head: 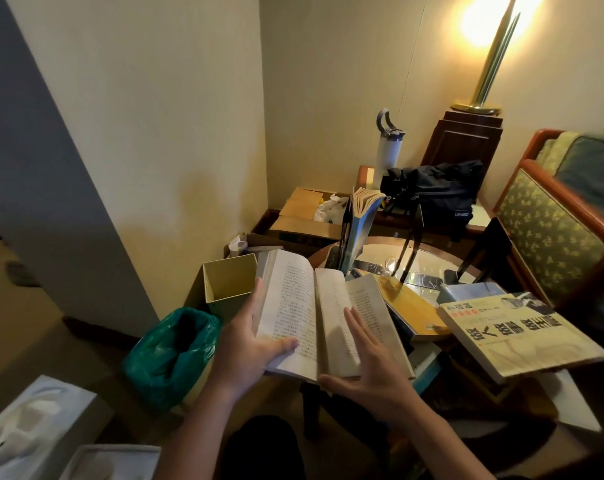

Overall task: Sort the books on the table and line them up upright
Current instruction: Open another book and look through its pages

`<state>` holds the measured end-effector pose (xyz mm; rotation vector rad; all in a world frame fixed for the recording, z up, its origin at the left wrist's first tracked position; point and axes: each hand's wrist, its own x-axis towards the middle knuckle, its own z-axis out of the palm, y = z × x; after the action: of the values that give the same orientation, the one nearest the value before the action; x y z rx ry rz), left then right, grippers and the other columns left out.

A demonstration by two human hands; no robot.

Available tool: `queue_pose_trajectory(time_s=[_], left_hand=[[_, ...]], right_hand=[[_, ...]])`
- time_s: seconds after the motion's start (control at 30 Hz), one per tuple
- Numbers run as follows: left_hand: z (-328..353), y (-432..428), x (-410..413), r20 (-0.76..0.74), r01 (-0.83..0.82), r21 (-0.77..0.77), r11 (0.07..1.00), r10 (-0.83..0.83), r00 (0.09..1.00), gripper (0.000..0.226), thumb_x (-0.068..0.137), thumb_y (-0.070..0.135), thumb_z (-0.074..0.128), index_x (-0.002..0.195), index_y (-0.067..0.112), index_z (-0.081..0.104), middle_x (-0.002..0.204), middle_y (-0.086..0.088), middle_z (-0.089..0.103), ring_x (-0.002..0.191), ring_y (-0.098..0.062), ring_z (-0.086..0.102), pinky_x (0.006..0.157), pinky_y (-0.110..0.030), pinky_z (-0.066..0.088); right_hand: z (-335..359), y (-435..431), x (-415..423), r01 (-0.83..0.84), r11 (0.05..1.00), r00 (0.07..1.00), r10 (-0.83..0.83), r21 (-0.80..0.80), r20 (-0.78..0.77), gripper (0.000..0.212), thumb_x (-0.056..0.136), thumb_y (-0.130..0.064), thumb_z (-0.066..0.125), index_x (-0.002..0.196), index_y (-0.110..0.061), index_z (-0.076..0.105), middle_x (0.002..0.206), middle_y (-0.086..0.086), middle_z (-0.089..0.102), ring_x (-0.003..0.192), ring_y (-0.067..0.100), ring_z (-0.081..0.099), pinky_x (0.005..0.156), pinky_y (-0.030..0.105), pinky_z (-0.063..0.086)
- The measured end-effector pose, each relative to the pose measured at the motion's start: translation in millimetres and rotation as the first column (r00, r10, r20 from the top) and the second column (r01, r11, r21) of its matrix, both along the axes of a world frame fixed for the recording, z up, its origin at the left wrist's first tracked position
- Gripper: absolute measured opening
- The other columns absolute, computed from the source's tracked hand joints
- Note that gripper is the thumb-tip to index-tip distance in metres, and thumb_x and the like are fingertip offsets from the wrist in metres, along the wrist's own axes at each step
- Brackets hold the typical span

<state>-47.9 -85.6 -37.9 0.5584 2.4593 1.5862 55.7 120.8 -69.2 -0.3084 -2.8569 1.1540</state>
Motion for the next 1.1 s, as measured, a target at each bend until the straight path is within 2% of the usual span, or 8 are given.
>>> queue_pose_trajectory(time_s=[0.23, 0.33, 0.43, 0.57, 0.67, 0.8, 1.0, 1.1], left_hand=[[2, 7, 3, -0.04, 0.003, -0.017, 1.0, -0.003, 0.999, 0.111, 0.074, 0.028, 0.087, 0.156, 0.047, 0.015, 0.147, 0.015, 0.04, 0.127, -0.014, 0.049, 0.081, -0.035, 0.062], [0, 7, 3, -0.045, 0.004, -0.009, 1.0, -0.005, 0.999, 0.109, 0.075, 0.027, 0.086, 0.156, 0.045, 0.016, 0.149, 0.012, 0.04, 0.126, -0.014, 0.05, 0.079, -0.035, 0.063], [-2, 5, 1, -0.03, 0.011, -0.011, 1.0, -0.012, 0.999, 0.106, 0.078, 0.027, 0.083, 0.156, 0.046, 0.014, 0.15, 0.012, 0.039, 0.128, -0.015, 0.048, 0.082, -0.038, 0.062], [1, 6, 0, 0.023, 0.028, 0.008, 1.0, -0.028, 0.999, 0.09, 0.092, 0.016, 0.07, 0.157, 0.042, 0.013, 0.157, 0.011, 0.031, 0.139, -0.019, 0.038, 0.093, -0.038, 0.058], [5, 7, 2, 0.052, 0.031, 0.005, 1.0, -0.031, 0.998, 0.077, 0.1, 0.013, 0.055, 0.156, 0.044, 0.012, 0.162, 0.01, 0.024, 0.148, -0.022, 0.027, 0.103, -0.042, 0.052], [10, 9, 4, 0.132, 0.016, 0.039, 0.999, -0.021, 0.991, 0.064, 0.106, 0.016, 0.043, 0.151, 0.052, 0.016, 0.161, 0.012, 0.026, 0.141, -0.023, 0.04, 0.076, -0.023, 0.06], [17, 14, 5, 0.254, -0.062, 0.184, 0.981, 0.013, 0.967, 0.039, 0.105, 0.045, 0.034, 0.142, 0.056, 0.029, 0.155, 0.007, 0.04, 0.13, -0.024, 0.053, 0.091, -0.046, 0.059], [15, 15, 3, 0.212, -0.03, 0.154, 0.988, -0.004, 0.977, 0.061, 0.095, 0.067, 0.039, 0.151, 0.047, 0.026, 0.156, 0.008, 0.04, 0.134, -0.022, 0.05, 0.103, -0.05, 0.051]], right_hand=[[6, -1, 18, 0.054, 0.998, 0.995, -0.058, -0.045, -0.08, 0.101, 0.083, -0.048, 0.076, 0.155, -0.046, 0.005, 0.159, -0.018, 0.018, 0.138, 0.004, 0.027, 0.111, 0.029, 0.042], [16, -7, 18, 0.092, 0.992, 0.991, -0.1, -0.084, -0.085, 0.09, 0.085, -0.06, 0.066, 0.155, -0.046, 0.012, 0.147, -0.019, 0.026, 0.128, 0.003, 0.027, 0.097, 0.026, 0.043], [22, -12, 16, 0.1, 0.988, 0.992, -0.108, -0.122, -0.061, 0.092, 0.078, -0.078, 0.055, 0.155, -0.045, 0.017, 0.159, -0.013, 0.024, 0.139, 0.012, 0.029, 0.104, 0.035, 0.044], [27, -23, 11, 0.09, 0.992, 0.996, -0.089, -0.092, 0.013, 0.107, 0.063, -0.099, 0.037, 0.154, -0.05, 0.013, 0.166, -0.01, 0.01, 0.152, 0.023, 0.013, 0.118, 0.049, 0.028], [39, -34, 8, 0.072, 0.997, 0.997, -0.071, -0.012, 0.043, 0.1, 0.068, -0.095, 0.037, 0.154, -0.051, 0.011, 0.158, -0.022, -0.002, 0.15, 0.017, -0.009, 0.12, 0.057, 0.013], [40, -41, 0, 0.01, 0.979, 1.0, -0.011, 0.205, 0.004, 0.091, 0.079, -0.087, 0.036, 0.156, -0.047, 0.007, 0.149, -0.027, -0.005, 0.142, 0.007, -0.024, 0.118, 0.055, -0.021], [21, -39, -12, -0.05, 0.937, 0.998, 0.056, 0.345, -0.007, 0.079, 0.079, -0.092, 0.003, 0.149, -0.057, 0.003, 0.156, -0.032, 0.001, 0.149, 0.015, -0.025, 0.115, 0.059, -0.023], [26, -34, -14, -0.057, 0.969, 0.997, 0.069, 0.239, -0.044, 0.056, 0.093, -0.074, 0.014, 0.146, -0.058, 0.017, 0.156, -0.034, 0.007, 0.149, 0.013, -0.023, 0.115, 0.058, -0.023]])
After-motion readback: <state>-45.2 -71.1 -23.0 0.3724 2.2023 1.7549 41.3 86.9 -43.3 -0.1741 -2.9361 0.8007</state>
